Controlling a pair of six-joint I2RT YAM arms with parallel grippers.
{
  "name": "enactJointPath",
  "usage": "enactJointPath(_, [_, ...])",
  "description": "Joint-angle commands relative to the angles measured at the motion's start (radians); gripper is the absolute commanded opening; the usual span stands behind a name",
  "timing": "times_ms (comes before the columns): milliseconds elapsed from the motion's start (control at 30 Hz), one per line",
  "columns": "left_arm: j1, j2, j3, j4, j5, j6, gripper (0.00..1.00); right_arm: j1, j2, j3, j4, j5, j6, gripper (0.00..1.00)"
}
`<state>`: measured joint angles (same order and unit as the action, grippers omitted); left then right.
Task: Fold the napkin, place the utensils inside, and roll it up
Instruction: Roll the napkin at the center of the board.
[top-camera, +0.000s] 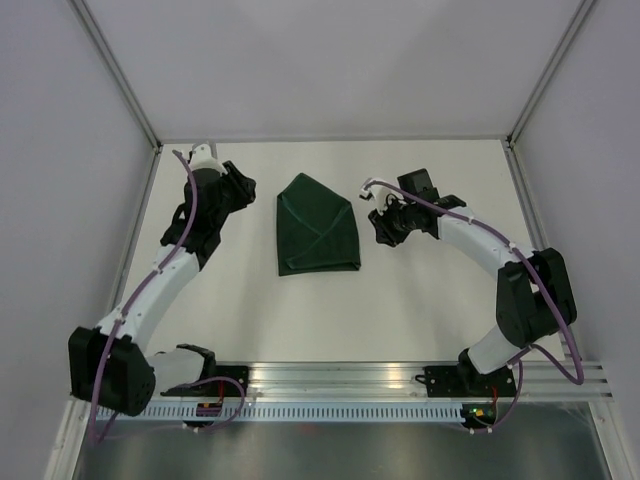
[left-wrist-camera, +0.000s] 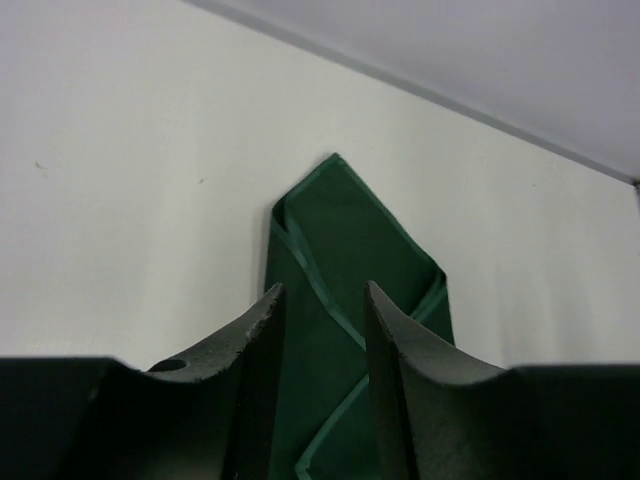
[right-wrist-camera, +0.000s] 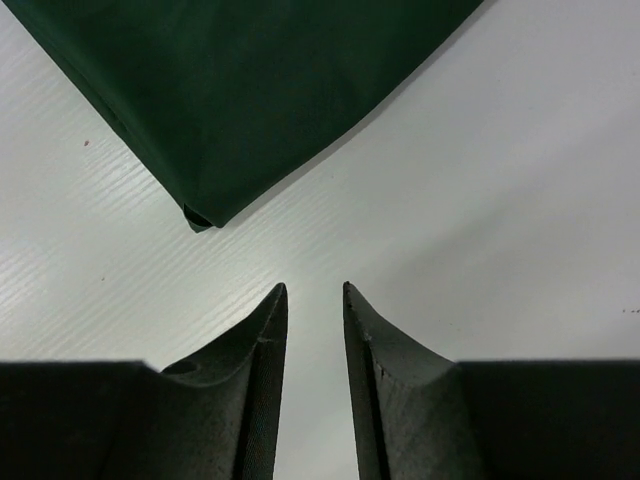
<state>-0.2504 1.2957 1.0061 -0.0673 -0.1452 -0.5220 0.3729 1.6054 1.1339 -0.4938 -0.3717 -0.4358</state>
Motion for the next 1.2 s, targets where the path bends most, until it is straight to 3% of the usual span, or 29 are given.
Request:
enactJointPath(0, [-0.046, -0.125, -0.128, 0.061, -0.002, 0.063, 0.44, 0.023, -0.022, -0.025, 0.080, -0.009, -0.058, 0.35])
enactJointPath(167, [-0.090, -0.280, -0.239, 0.063, 0.018, 0.088, 0.48, 0.107, -0.038, -0.063, 0.142, 0.045, -0.153, 0.40])
enactJointPath(300, [-0.098, -0.305, -0.264, 0.090, 0.032, 0.115, 0.49, 0.185, -0.101, -0.146, 0.218, 0.079, -0.259, 0.48])
enactJointPath(467, [-0.107, -0.334, -0.299, 0.104, 0.013, 0.120, 0.50, 0.231, -0.119, -0.171, 0.201, -0.006, -0.348, 0.60])
enactJointPath(600, [-0.110, -0.334, -0.346, 0.136, 0.018, 0.128, 0.50, 0.270, -0.118, -0.226, 0.287, -0.013, -0.385, 0.70])
enactJointPath(867, [-0.113, -0.357, -0.377, 0.169, 0.001, 0.135, 0.50, 0.426, -0.033, -0.257, 0.399, 0.071, -0.445, 0.74])
enactJointPath(1167, [-0.113, -0.339, -0.391, 0.205, 0.007, 0.149, 0.50, 0.495, 0.071, -0.192, 0.449, 0.152, -0.466, 0.76])
